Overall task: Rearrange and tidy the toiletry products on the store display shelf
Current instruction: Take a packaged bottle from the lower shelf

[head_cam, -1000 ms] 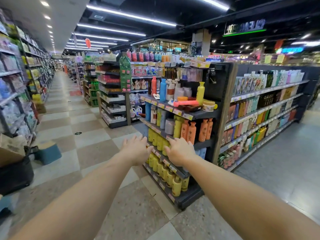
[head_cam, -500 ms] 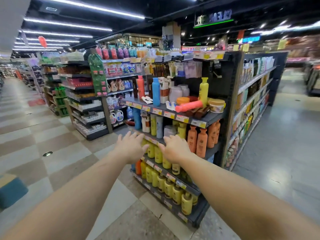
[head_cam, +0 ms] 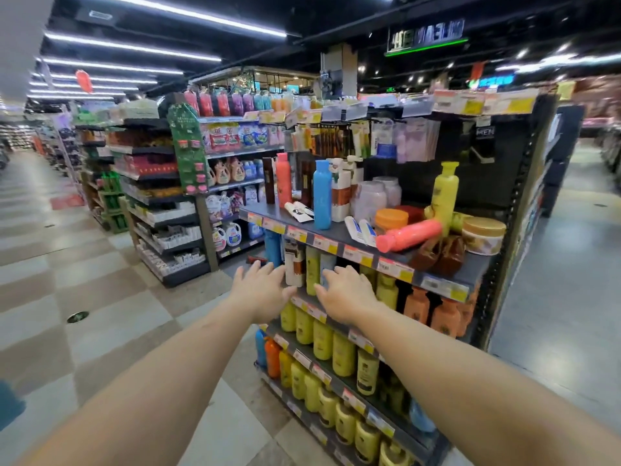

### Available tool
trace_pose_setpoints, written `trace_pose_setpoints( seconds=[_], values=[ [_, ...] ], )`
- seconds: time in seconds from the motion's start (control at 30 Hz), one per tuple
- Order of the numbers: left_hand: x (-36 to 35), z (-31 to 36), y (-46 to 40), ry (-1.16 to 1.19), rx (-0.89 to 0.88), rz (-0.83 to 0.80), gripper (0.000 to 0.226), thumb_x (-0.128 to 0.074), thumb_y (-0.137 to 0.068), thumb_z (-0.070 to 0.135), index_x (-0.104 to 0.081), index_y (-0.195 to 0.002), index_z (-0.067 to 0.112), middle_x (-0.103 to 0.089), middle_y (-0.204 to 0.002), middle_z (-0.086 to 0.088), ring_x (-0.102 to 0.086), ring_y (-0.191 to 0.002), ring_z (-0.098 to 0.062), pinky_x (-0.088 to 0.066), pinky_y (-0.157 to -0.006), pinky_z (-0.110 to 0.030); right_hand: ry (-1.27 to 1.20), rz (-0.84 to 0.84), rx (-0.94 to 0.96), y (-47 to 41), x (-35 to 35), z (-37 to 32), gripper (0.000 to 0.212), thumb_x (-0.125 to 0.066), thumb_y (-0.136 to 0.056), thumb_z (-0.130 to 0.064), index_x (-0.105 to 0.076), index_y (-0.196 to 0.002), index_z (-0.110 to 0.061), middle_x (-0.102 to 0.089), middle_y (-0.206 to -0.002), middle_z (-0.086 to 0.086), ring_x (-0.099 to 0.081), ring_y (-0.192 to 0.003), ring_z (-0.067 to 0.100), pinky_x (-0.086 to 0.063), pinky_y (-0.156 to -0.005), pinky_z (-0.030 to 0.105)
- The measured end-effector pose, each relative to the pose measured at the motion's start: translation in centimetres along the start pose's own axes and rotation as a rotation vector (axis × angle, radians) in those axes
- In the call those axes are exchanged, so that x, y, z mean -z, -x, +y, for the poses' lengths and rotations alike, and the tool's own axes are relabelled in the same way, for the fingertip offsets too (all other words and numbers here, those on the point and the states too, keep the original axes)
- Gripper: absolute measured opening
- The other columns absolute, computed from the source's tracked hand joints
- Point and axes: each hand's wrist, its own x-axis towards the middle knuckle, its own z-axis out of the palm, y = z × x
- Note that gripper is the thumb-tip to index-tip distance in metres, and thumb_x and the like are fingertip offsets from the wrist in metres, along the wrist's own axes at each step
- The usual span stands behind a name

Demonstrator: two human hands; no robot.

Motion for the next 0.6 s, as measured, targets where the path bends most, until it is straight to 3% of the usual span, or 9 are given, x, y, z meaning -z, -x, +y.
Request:
trace_pose_setpoints(
  seconds=[0.2,0.37,0.6],
  values=[
    [-1.0,-2.6,-7.8,0.013,0.02,0.014,0.062,-0.026,-0.096,0.056,-0.023,-0.149,0.023,-0.028,-0.155,-0.002,-0.013,-0.145,-0.026,-0.009,-0.114,-0.054,0.005,0.009,0.034,-8.6,-0.9,0.3,0.041,-0.037,-0.097,-0.047,-0.052,-0.124,-0.019,-0.053,-0.125,0.004,-0.042,-0.123,0.026,-0.036,-0.105,0.049],
    [-2.7,-4.7,-12.7,0.038,0.04,-0.024,0.065,-0.026,-0.096,0.058,-0.019,-0.151,0.025,-0.022,-0.158,-0.001,-0.01,-0.146,-0.026,-0.006,-0.115,-0.053,-0.007,-0.003,0.027,-13.2,-3.0,0.0,0.051,-0.039,-0.097,-0.048,-0.043,-0.14,-0.021,-0.047,-0.14,0.005,-0.035,-0.134,0.026,-0.031,-0.111,0.049],
    [-4.0,-8.1,-19.5,0.052,-0.054,-0.011,0.065,-0.026,-0.096,0.057,-0.017,-0.151,0.023,-0.02,-0.158,-0.003,-0.009,-0.146,-0.028,-0.006,-0.115,-0.054,-0.02,-0.004,-0.054,-19.4,-4.4,-0.9,0.053,-0.037,-0.096,-0.051,-0.04,-0.142,-0.024,-0.041,-0.147,0.006,-0.031,-0.137,0.027,-0.029,-0.112,0.049]
  ],
)
